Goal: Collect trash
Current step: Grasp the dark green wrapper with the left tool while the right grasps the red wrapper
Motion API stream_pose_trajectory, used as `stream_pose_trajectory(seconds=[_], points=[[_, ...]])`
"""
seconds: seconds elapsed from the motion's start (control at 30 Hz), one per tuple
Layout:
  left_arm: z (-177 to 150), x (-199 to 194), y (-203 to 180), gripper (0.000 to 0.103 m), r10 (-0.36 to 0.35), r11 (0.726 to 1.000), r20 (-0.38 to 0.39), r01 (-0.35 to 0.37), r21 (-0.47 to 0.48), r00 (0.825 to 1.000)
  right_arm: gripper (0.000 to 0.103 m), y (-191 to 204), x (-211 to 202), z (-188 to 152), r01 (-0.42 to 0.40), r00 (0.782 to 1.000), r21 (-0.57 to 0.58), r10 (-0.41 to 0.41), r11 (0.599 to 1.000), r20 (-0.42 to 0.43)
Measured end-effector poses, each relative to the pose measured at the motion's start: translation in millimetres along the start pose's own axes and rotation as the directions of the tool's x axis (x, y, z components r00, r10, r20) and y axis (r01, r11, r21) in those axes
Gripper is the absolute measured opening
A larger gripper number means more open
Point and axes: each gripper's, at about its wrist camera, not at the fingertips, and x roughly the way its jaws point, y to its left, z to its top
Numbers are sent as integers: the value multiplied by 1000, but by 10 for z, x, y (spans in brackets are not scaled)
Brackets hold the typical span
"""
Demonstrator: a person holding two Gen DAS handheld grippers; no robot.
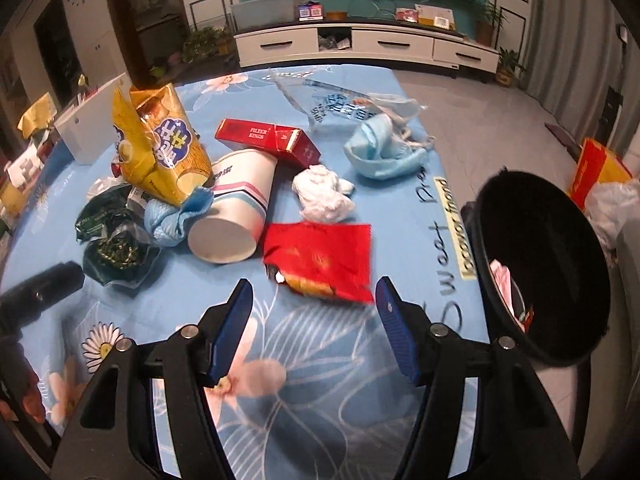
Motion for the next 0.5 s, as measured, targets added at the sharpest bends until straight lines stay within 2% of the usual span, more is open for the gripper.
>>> stream_pose_trajectory(seconds=[0.2, 0.3, 0.37, 0.4, 0.43, 0.47, 0.5], points=[[127, 208, -62, 96, 0, 1000, -14, 0, 19, 1000, 63, 14, 222, 91, -28, 999, -11, 28, 1000, -19], [153, 291, -83, 90, 0, 1000, -26, 1, 26, 1000, 56, -7, 297, 106, -41, 999, 1, 41, 999, -32], [161, 336, -81, 82, 4, 1000, -34, -3, 27, 999, 45, -2, 327, 97, -38, 999, 4, 38, 999, -38], [163, 358, -82, 75, 4, 1000, -40, -3, 28, 999, 43, -9, 339, 91, -31, 999, 4, 31, 1000, -39], [160, 369, -83, 68, 8, 1000, -42, -6, 28, 999, 37, -11, 336, 83, -27, 999, 5, 28, 1000, -33], [160, 384, -81, 64, 9, 1000, -46, -8, 26, 999, 26, -15, 337, 82, -30, 999, 6, 30, 1000, -33], [155, 389, -79, 57, 6, 1000, -49, -5, 25, 999, 24, -28, 340, 81, -29, 999, 10, 30, 1000, -40]])
